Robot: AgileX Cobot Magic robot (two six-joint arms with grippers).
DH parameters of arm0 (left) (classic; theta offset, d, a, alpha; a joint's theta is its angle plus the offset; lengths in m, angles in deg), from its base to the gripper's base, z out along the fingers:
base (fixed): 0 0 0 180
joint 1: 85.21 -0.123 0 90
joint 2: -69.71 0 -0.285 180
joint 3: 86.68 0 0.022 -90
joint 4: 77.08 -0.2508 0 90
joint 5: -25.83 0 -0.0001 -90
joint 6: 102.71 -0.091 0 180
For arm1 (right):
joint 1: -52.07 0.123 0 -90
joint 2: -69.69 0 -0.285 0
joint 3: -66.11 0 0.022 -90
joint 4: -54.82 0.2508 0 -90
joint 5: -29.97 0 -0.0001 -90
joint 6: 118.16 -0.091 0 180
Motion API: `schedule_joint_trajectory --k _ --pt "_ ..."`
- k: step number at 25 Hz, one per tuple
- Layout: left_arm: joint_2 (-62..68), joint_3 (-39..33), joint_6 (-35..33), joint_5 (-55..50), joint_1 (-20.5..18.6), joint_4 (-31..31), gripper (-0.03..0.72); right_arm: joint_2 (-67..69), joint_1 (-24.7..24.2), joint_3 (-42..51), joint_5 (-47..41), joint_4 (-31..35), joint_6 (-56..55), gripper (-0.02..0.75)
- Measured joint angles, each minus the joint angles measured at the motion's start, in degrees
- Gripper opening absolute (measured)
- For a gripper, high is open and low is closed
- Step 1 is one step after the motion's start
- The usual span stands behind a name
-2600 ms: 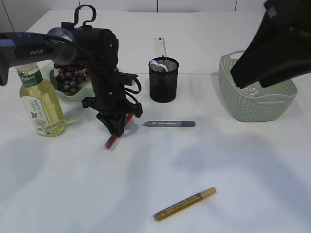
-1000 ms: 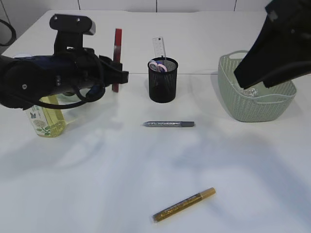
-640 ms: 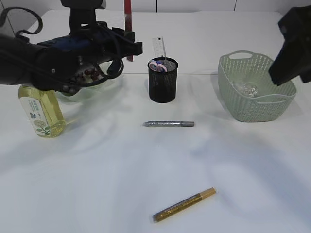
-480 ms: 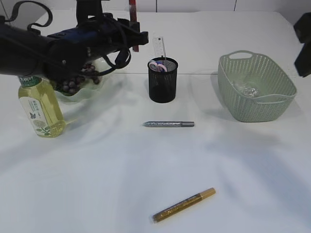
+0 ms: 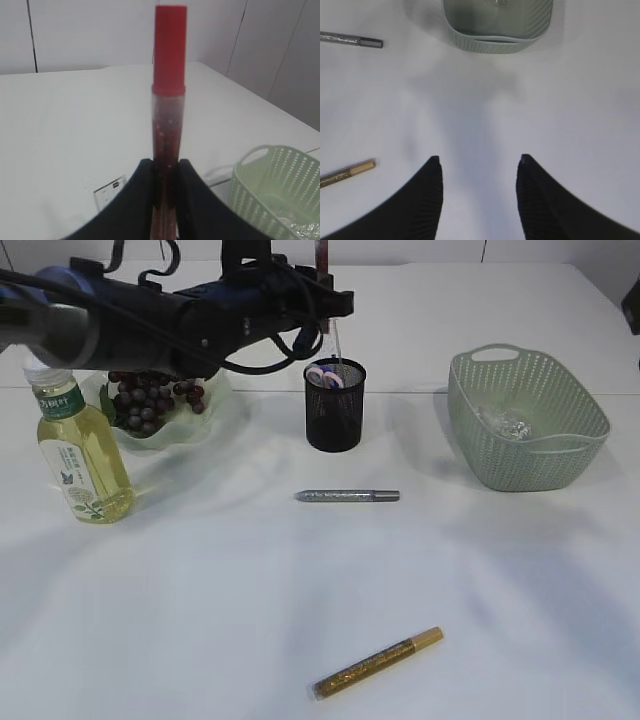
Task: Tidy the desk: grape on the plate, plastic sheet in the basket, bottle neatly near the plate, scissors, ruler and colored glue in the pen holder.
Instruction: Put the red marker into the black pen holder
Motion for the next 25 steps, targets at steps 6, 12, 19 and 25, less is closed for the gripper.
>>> schedule_joint_trajectory --k 6,12,19,25 --pt "4.53 5.51 0.03 -0.59 0.21 -0.15 0.092 1.62 0.00 0.00 0.00 -1.06 0.00 0.384" --pt "7.70 8.60 0.12 -0.85 0.21 -0.28 0.095 2.05 0.00 0.00 0.00 -1.06 0.00 0.384" --pt "10.73 9.53 0.12 -0.85 0.21 -0.28 0.101 2.05 0.00 0.00 0.00 -1.06 -0.04 0.384" --pt "12.58 11.24 0.12 -1.42 0.21 -0.28 0.106 2.05 0.00 0.00 0.00 -1.06 -0.04 0.384"
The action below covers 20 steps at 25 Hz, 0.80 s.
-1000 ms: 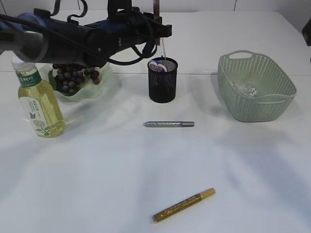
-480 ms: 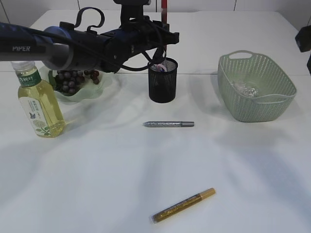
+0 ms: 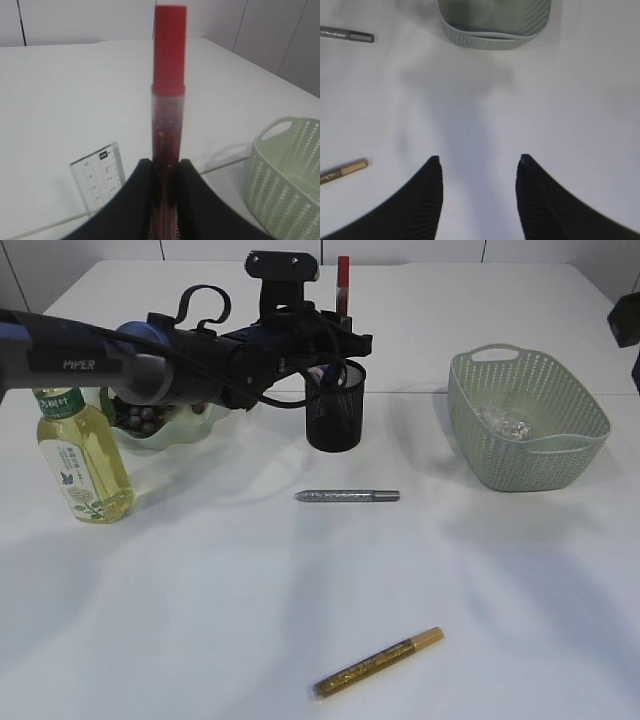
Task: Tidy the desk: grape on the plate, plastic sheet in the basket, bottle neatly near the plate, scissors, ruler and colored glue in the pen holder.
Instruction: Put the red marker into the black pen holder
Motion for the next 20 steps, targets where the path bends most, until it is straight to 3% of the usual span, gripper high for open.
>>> schedule_joint_trajectory --k 15,20 --pt "0.13 0.37 0.10 -0.14 0.00 -0.89 0.136 0.00 0.00 0.00 0.00 0.00 0.00 0.384" --pt "0.13 0.37 0.10 -0.14 0.00 -1.49 0.188 0.00 0.00 0.00 0.00 0.00 0.00 0.384"
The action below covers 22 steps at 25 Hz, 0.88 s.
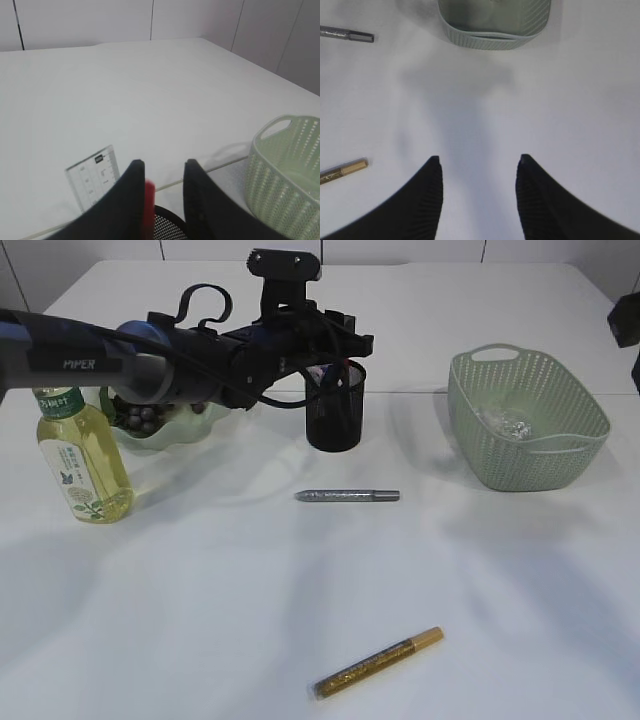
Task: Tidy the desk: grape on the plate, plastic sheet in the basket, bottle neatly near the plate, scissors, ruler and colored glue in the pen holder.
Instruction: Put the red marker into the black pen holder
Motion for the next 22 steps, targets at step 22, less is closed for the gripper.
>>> schedule_joint_trajectory --k 22 --pt "-8.39 0.00 0.00 -14.51 0.00 -5.56 0.239 0.00 0.00 0.00 0.00 0.50 0.00 0.384"
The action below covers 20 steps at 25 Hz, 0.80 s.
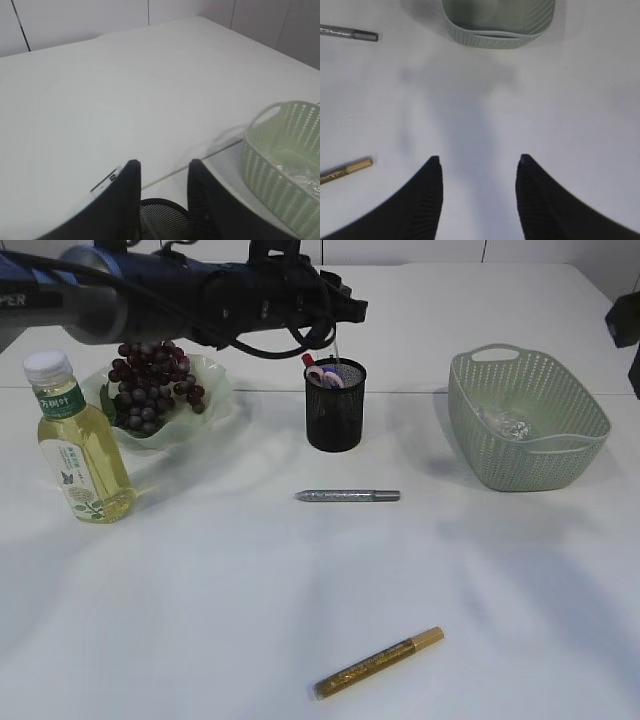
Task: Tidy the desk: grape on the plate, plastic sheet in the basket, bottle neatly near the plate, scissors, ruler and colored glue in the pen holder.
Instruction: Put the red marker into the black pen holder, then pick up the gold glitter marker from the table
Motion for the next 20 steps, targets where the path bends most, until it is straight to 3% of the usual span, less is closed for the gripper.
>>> schedule_joint_trajectory --k 14,20 --pt "-8.78 0.00 -0.50 -37.54 0.12 -0.89 0.238 0.00 0.00 0.00 0.00 7.89 0.91 0.384" --pt "-12.35 0.00 -3.52 -53.97 3.90 -0.77 0.239 0.00 0.00 0.00 0.00 15.65 4.43 0.384"
